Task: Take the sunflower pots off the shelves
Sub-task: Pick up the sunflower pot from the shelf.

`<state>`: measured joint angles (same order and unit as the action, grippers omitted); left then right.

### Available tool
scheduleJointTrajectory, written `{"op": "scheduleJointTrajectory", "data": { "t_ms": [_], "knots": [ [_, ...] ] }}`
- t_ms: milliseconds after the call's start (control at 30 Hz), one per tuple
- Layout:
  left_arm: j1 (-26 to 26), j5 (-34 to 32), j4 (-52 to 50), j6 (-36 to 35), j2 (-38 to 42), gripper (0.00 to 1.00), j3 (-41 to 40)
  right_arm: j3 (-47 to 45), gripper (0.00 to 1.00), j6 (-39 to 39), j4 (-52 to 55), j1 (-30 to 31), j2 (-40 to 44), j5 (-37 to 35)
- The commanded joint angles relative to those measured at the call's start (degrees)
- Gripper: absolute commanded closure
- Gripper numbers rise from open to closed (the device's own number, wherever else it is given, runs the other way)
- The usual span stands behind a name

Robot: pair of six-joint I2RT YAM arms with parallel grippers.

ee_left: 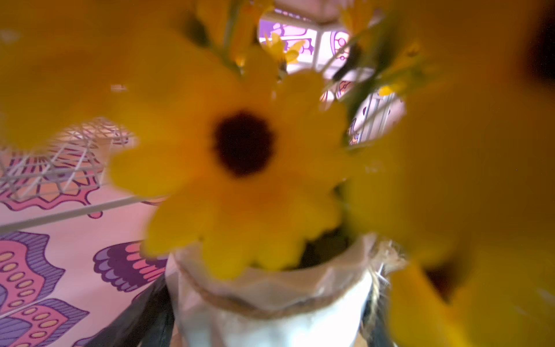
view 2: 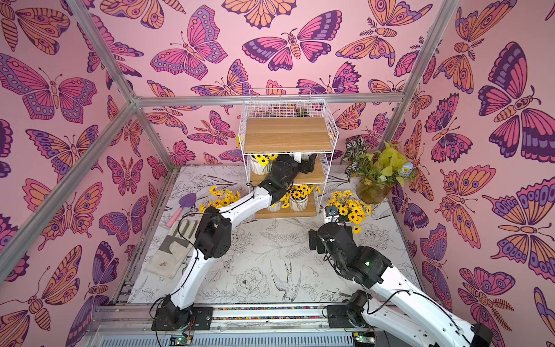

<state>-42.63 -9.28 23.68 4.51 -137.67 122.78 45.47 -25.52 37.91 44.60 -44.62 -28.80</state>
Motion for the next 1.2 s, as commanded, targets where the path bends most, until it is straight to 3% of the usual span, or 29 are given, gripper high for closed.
{"op": "scheduleJointTrajectory", "data": {
  "t_ms": [0, 233, 767, 1167],
  "knots": [
    [0.18, 2.4, -5.86, 0.79, -3.03, 0.33, -6.19, 0.18, 0.01, -0.45, -0.18, -0.43, 0.23, -0.03],
    [0.18, 4.87, -3.66, 2.11, 2.85, 0.39, -14.55, 0.84, 0.01, 0.32, -0.53, -0.39, 0.41, -0.59],
    [-0.1, 12.08, -0.79, 5.64, 15.86, 0.41, -33.26, 3.56, 0.01, 2.22, -1.97, -0.56, -3.15, -5.27],
    [-2.86, 11.59, 2.15, 3.76, 23.02, 0.39, -45.19, 3.83, 0.01, 3.47, -2.53, -2.09, -3.1, -6.59]
  ]
}}
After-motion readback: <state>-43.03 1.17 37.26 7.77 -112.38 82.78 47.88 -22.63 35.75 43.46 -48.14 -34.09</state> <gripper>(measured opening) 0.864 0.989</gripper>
